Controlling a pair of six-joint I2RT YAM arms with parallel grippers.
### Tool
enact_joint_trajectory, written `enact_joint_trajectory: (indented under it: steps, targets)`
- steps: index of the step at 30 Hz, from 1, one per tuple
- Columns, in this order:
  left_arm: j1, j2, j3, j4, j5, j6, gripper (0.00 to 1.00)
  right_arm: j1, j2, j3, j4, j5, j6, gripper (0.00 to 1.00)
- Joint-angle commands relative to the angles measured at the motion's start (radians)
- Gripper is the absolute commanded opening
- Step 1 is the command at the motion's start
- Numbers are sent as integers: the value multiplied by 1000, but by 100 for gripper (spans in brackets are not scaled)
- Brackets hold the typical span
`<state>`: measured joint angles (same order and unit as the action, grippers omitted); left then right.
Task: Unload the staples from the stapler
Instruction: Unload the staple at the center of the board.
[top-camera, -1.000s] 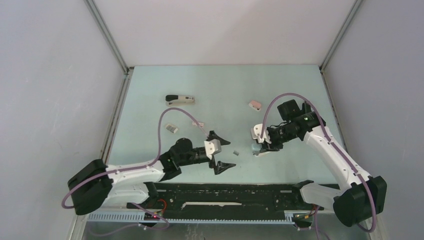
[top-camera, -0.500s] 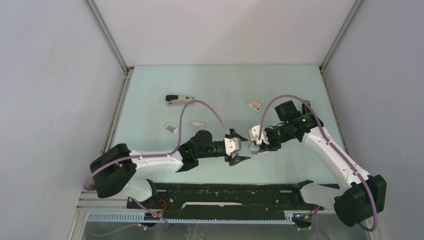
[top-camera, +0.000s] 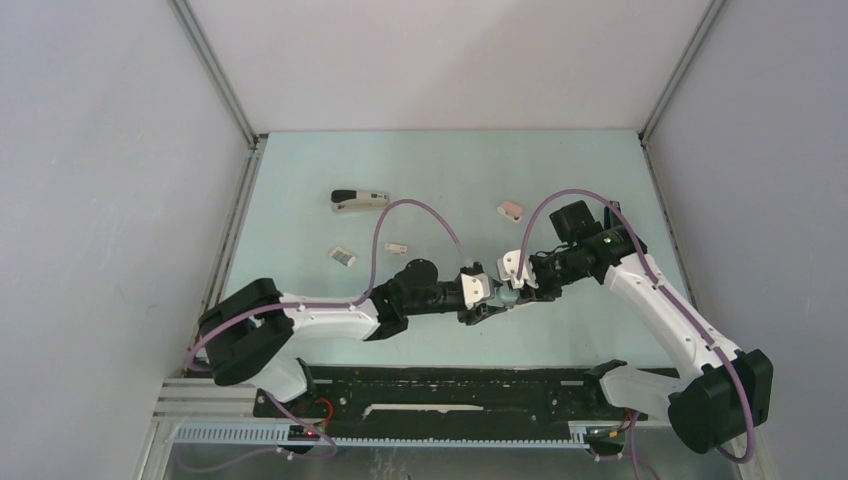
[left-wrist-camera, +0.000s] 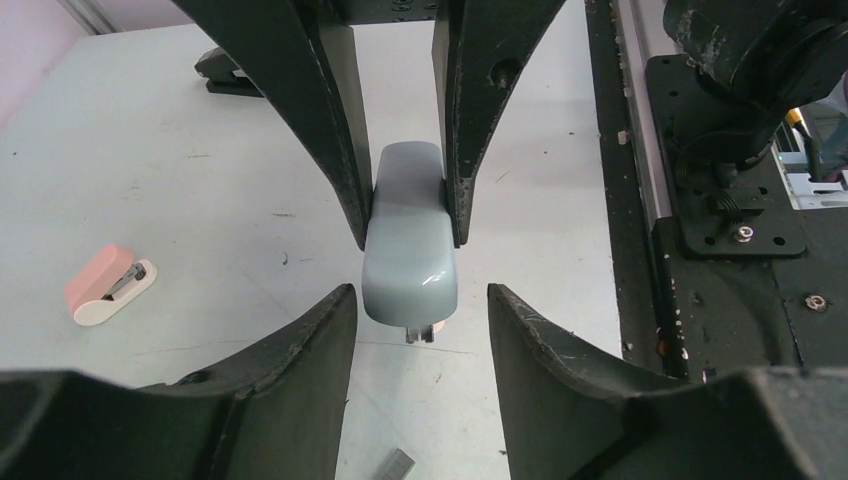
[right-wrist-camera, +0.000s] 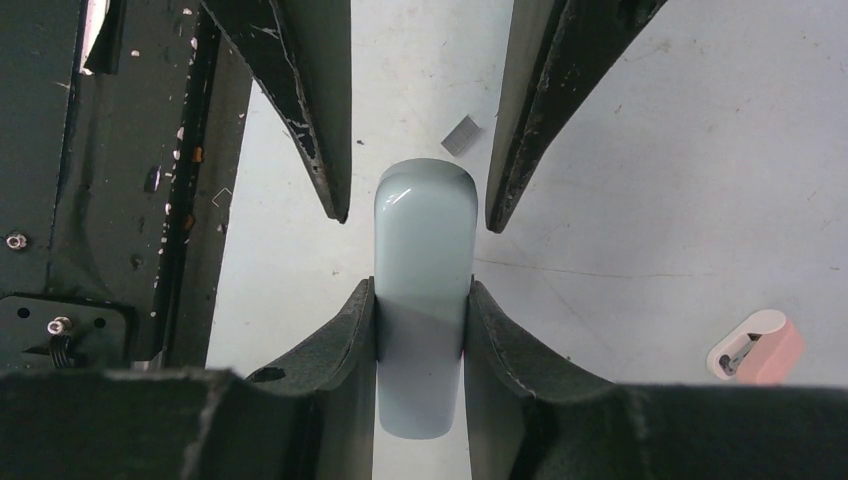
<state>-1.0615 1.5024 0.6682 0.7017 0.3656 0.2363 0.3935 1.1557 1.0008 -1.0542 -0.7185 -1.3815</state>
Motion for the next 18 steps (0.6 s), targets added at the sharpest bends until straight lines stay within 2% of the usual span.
enact_joint_trajectory:
  steps: [1,10,14,18]
  targets:
    - [-11,14,60,75,-35,-5,56,8,-23,-6,22,-36,6,0]
    - [-19,29,60,124,-47,-17,53,8,-21,-8,26,-38,8,0]
    - [-20,40,63,132,-28,-27,37,7,-24,-8,29,-37,13,0]
    - [-20,55,65,134,-18,-42,36,6,-25,-8,32,-41,19,0]
